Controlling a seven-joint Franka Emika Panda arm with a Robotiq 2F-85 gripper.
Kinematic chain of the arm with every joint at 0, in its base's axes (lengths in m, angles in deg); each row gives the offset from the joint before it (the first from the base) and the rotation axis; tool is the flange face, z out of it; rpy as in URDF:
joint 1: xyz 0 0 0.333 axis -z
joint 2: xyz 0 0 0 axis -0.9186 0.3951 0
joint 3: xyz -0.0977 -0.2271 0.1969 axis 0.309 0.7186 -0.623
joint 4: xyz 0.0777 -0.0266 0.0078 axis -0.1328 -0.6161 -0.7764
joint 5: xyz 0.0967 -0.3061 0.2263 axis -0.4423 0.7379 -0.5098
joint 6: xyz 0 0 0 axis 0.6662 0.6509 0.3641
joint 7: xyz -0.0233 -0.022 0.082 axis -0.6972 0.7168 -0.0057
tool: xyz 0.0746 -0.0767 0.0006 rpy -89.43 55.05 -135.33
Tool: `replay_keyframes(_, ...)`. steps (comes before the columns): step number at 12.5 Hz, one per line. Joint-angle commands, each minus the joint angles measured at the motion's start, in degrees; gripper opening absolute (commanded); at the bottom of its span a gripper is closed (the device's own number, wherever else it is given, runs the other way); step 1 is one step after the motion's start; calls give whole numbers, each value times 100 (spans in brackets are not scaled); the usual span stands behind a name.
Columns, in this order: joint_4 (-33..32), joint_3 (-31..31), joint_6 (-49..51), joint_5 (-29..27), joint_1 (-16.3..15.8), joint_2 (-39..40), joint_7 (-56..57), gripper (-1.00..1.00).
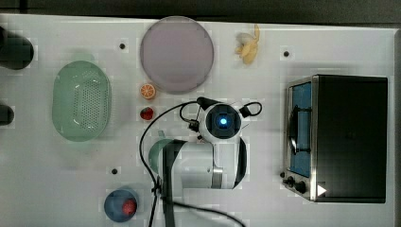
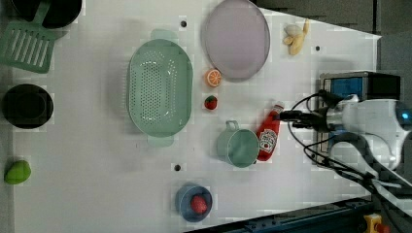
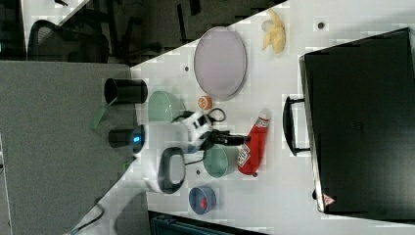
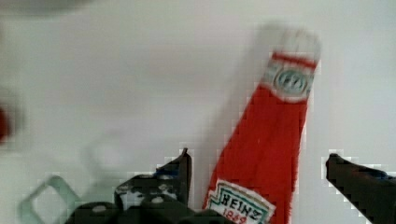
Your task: Pick ketchup from plate and place it on table.
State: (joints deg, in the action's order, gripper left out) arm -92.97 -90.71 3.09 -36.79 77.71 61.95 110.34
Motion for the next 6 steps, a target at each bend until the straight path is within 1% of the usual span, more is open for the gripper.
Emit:
replay_keyframes(1, 523, 46, 340, -43, -15, -1018, -772, 100)
replay_keyframes(2, 688, 48, 722, -42, -15, -1262, -1254, 100)
replay_keyframes(4, 1118, 36, 1817, -42, -17, -1653, -2175, 100)
replay_keyframes(6, 1695, 16, 3023, -42, -17, -1912, -2562, 100)
